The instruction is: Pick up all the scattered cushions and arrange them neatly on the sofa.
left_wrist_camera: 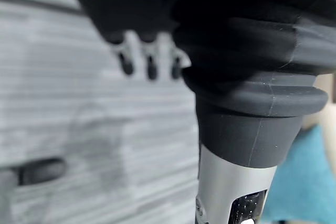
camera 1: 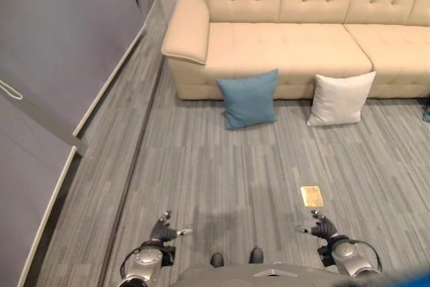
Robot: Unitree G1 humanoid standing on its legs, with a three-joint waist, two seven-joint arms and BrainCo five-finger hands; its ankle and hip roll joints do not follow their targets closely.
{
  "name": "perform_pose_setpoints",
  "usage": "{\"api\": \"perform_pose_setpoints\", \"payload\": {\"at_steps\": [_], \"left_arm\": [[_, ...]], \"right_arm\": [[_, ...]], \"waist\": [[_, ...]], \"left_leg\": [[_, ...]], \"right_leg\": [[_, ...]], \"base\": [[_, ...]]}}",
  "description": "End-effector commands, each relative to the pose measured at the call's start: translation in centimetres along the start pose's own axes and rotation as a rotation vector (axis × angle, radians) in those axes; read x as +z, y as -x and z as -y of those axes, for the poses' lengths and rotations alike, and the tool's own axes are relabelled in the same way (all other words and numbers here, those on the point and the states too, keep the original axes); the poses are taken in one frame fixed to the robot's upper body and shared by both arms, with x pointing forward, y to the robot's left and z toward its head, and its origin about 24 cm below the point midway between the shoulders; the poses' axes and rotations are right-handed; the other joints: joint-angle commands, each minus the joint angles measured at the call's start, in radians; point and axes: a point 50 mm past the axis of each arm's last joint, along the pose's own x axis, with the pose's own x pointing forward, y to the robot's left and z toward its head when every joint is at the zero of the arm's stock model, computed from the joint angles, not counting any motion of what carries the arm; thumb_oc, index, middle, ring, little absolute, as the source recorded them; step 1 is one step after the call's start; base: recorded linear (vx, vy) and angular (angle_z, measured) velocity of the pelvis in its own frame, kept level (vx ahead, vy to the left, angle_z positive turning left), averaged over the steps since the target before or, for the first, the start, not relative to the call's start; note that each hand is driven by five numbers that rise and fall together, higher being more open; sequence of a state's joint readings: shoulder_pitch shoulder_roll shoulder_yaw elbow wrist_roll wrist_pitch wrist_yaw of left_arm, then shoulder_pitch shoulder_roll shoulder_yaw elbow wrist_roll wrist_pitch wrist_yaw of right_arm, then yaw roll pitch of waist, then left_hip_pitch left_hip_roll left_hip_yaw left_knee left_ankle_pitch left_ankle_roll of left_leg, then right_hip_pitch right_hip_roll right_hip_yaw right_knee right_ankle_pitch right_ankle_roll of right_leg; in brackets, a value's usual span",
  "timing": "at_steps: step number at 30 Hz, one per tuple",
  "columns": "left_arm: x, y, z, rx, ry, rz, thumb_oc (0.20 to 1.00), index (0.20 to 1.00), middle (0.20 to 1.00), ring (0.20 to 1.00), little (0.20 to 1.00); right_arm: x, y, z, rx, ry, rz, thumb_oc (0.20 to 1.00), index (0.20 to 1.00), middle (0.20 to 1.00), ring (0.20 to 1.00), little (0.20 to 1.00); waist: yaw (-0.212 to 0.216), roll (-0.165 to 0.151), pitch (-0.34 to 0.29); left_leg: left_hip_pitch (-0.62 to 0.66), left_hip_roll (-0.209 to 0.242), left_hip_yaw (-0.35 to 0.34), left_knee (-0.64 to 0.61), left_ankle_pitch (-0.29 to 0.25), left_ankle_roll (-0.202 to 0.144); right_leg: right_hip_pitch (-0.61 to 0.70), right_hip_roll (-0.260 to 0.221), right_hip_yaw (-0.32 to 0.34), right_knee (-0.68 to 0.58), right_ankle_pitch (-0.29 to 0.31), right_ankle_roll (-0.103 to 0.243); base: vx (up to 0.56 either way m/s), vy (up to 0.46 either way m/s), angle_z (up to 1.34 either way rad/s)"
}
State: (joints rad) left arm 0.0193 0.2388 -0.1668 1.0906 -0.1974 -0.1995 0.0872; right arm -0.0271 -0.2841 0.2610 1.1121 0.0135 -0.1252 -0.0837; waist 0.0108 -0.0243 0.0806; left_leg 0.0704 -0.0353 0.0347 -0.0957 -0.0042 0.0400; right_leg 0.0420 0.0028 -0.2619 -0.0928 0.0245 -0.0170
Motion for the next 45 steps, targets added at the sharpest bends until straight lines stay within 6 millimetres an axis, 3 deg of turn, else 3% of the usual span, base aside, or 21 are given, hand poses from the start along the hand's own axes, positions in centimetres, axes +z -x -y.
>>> {"api": "perform_pose_setpoints", "payload": {"at_steps": [1, 17, 28, 30, 31, 36, 38, 39, 40, 42, 45], "left_arm": [[0.7, -0.5, 0.6, -0.021, -0.044, 0.0, 1.0, 1.0, 1.0, 1.0, 1.0], [-1.2, -0.1, 0.3, -0.019, -0.056, -0.095, 1.0, 1.0, 1.0, 1.0, 1.0], [-0.8, -0.3, 0.7, -0.032, -0.075, -0.083, 1.0, 1.0, 1.0, 1.0, 1.0], [-0.1, -0.5, 0.8, -0.034, -0.082, -0.063, 1.0, 1.0, 1.0, 1.0, 1.0], [1.0, -0.9, 0.9, -0.036, -0.087, -0.033, 1.0, 1.0, 1.0, 1.0, 1.0], [1.7, -1.1, 1.0, -0.037, -0.087, -0.015, 1.0, 1.0, 1.0, 1.0, 1.0], [1.6, -1.1, 0.8, -0.03, -0.087, -0.015, 1.0, 1.0, 1.0, 1.0, 1.0], [1.6, -1.1, 0.8, -0.029, -0.087, -0.015, 1.0, 1.0, 1.0, 1.0, 1.0], [1.3, -1.0, 0.4, -0.021, -0.093, -0.026, 1.0, 1.0, 1.0, 1.0, 1.0], [1.0, -0.9, 0.3, -0.02, -0.095, -0.036, 1.0, 1.0, 1.0, 1.0, 1.0], [0.2, -0.7, -0.1, -0.012, -0.101, -0.062, 1.0, 1.0, 1.0, 1.0, 1.0]], "right_arm": [[0.2, -0.2, 0.4, -0.009, 0.015, 0.001, 1.0, 1.0, 1.0, 1.0, 1.0], [-1.9, 0.3, 0.7, -0.019, -0.01, -0.089, 1.0, 1.0, 1.0, 1.0, 1.0], [-2.4, 0.4, 0.7, -0.033, -0.047, -0.108, 1.0, 1.0, 1.0, 1.0, 1.0], [-2.1, 0.3, 0.9, -0.039, -0.057, -0.099, 1.0, 1.0, 1.0, 1.0, 1.0], [-1.8, 0.2, 1.2, -0.05, -0.066, -0.087, 1.0, 1.0, 1.0, 1.0, 1.0], [-1.3, 0.0, 1.6, -0.069, -0.081, -0.076, 1.0, 1.0, 1.0, 1.0, 1.0], [-0.9, -0.1, 1.6, -0.07, -0.076, -0.064, 1.0, 1.0, 1.0, 1.0, 1.0], [-0.9, -0.1, 1.6, -0.069, -0.076, -0.064, 1.0, 1.0, 1.0, 1.0, 1.0], [-0.6, -0.1, 1.5, -0.063, -0.061, -0.057, 1.0, 1.0, 1.0, 1.0, 1.0], [-0.6, -0.2, 1.4, -0.056, -0.056, -0.056, 1.0, 1.0, 1.0, 1.0, 1.0], [0.1, -0.4, 1.5, -0.051, -0.008, -0.044, 1.0, 1.0, 1.0, 1.0, 1.0]], "waist": [[0.005, -0.014, -0.032], [-0.009, -0.013, -0.018], [-0.022, -0.023, -0.008], [-0.028, -0.033, 0.017], [-0.028, -0.047, 0.048], [-0.022, -0.06, 0.064], [-0.011, -0.078, 0.053], [-0.011, -0.078, 0.053], [0.005, -0.075, 0.037], [0.008, -0.072, 0.033], [0.028, -0.047, 0.029]], "left_leg": [[0.023, 0.047, 0.028, 0.008, -0.025, -0.079], [0.041, 0.058, 0.028, 0.008, -0.026, -0.08], [0.04, 0.066, 0.03, 0.036, -0.041, -0.086], [-0.025, 0.068, 0.029, 0.148, -0.057, -0.101], [-0.115, 0.066, 0.033, 0.293, -0.023, -0.136], [-0.222, 0.071, 0.042, 0.414, 0.014, -0.148], [-0.289, 0.054, 0.06, 0.362, -0.024, -0.122], [-0.289, 0.053, 0.061, 0.362, -0.025, -0.121], [-0.291, 0.065, 0.08, 0.258, -0.01, -0.106], [-0.273, 0.058, 0.079, 0.236, -0.008, -0.099], [-0.172, 0.025, 0.116, 0.175, -0.035, -0.044]], "right_leg": [[0.045, -0.08, 0.047, 0.006, -0.029, 0.139], [0.051, -0.058, 0.071, 0.02, -0.052, 0.12], [0.049, -0.042, 0.077, 0.04, -0.074, 0.105], [0.029, -0.042, 0.087, 0.068, -0.091, 0.088], [0.018, -0.046, 0.083, 0.084, -0.097, 0.069], [0.023, -0.051, 0.073, 0.081, -0.105, 0.059], [0.032, -0.057, 0.077, 0.066, -0.108, 0.071], [0.032, -0.058, 0.078, 0.065, -0.109, 0.071], [0.046, -0.046, 0.097, 0.063, -0.127, 0.087], [0.052, -0.046, 0.103, 0.07, -0.133, 0.091], [0.005, -0.101, 0.1, 0.274, -0.095, 0.151]], "base": [[0.0, 0.0, 0.0], [0.02, -0.02, 0.0], [0.05, -0.044, 0.02], [-0.05, -0.094, 0.19], [-0.08, -0.092, 0.53], [0.03, -0.035, 0.35], [0.17, 0.041, 0.15], [0.32, 0.139, 0.11], [0.21, 0.111, -0.01], [0.25, 0.16, -0.41], [0.35, 0.317, -0.88]]}}
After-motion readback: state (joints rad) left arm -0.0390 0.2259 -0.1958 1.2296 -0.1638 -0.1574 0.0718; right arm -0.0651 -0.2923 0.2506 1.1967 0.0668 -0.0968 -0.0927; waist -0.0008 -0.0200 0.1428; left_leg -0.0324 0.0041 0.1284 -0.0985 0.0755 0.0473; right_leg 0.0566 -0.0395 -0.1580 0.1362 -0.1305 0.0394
